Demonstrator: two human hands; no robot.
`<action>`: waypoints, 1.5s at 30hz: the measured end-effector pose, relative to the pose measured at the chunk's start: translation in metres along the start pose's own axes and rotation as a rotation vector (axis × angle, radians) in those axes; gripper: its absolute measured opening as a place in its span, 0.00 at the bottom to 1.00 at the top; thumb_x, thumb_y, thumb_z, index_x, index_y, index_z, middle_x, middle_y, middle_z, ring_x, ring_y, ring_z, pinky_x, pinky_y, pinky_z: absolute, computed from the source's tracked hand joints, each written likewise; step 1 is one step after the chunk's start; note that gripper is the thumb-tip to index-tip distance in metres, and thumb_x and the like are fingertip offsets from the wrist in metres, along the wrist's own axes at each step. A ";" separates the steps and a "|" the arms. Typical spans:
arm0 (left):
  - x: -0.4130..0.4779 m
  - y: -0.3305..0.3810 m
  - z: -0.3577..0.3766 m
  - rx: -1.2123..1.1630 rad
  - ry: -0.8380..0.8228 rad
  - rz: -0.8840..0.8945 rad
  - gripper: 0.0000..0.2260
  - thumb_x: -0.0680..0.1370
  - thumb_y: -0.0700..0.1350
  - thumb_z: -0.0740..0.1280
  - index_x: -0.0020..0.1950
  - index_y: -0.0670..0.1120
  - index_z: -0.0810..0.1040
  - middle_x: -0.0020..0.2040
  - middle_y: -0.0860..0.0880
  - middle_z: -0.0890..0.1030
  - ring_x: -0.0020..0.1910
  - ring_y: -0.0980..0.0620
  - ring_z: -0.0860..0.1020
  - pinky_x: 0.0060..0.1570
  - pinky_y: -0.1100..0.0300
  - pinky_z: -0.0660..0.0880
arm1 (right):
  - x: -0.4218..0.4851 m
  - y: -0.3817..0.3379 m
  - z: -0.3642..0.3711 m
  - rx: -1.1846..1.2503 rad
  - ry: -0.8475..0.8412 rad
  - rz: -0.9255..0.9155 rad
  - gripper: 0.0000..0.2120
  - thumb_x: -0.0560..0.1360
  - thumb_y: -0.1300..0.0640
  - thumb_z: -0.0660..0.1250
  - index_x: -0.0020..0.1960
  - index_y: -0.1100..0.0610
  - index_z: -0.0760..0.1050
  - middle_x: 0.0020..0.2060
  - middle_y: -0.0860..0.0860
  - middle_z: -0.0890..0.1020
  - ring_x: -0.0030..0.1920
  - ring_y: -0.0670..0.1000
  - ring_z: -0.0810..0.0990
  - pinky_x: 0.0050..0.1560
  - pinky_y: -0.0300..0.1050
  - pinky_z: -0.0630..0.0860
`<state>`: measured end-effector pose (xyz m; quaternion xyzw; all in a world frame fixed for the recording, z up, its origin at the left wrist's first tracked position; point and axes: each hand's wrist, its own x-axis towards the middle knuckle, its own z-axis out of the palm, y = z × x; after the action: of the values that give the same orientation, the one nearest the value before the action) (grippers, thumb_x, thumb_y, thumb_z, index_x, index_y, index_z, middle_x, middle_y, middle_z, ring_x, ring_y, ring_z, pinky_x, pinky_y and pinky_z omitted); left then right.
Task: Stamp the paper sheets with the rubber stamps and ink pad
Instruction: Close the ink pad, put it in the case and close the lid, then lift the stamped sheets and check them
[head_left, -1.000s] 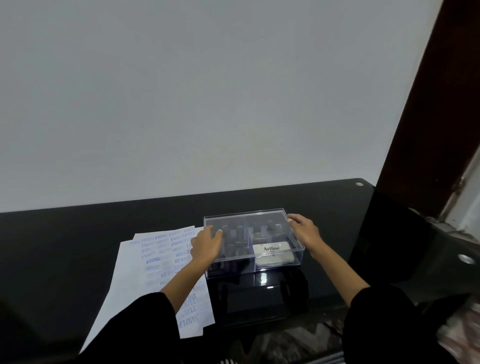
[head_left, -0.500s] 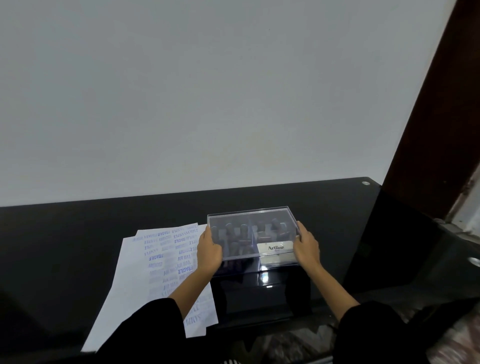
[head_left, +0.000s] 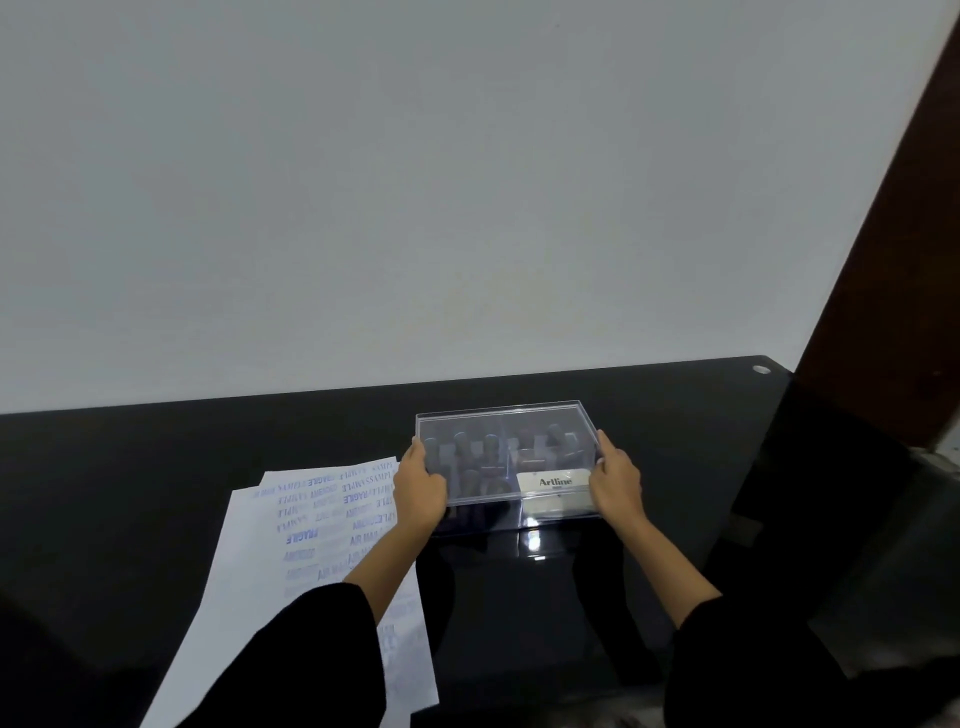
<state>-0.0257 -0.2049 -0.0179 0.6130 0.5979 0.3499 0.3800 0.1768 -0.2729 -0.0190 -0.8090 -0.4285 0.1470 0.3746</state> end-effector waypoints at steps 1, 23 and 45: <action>0.009 0.000 0.001 -0.003 0.000 0.003 0.29 0.76 0.28 0.54 0.75 0.44 0.58 0.73 0.43 0.65 0.67 0.41 0.70 0.61 0.50 0.74 | 0.007 -0.002 0.002 -0.006 -0.005 -0.002 0.24 0.79 0.66 0.53 0.75 0.57 0.58 0.60 0.61 0.72 0.57 0.59 0.74 0.56 0.53 0.75; 0.154 0.014 0.028 0.044 0.054 0.065 0.27 0.76 0.29 0.52 0.74 0.43 0.61 0.69 0.40 0.69 0.62 0.40 0.72 0.54 0.55 0.72 | 0.142 -0.028 0.053 -0.090 0.058 -0.077 0.24 0.79 0.67 0.52 0.74 0.56 0.60 0.60 0.63 0.72 0.59 0.62 0.72 0.55 0.48 0.70; 0.118 -0.004 -0.054 -0.119 0.046 0.080 0.14 0.81 0.39 0.57 0.65 0.43 0.73 0.64 0.44 0.75 0.65 0.47 0.72 0.63 0.58 0.67 | 0.058 -0.041 0.060 0.187 0.344 0.035 0.21 0.76 0.65 0.60 0.68 0.56 0.66 0.65 0.61 0.67 0.65 0.59 0.63 0.60 0.53 0.67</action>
<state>-0.0702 -0.0846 0.0010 0.6044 0.5597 0.4136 0.3878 0.1531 -0.1827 -0.0248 -0.7911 -0.3285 0.0521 0.5133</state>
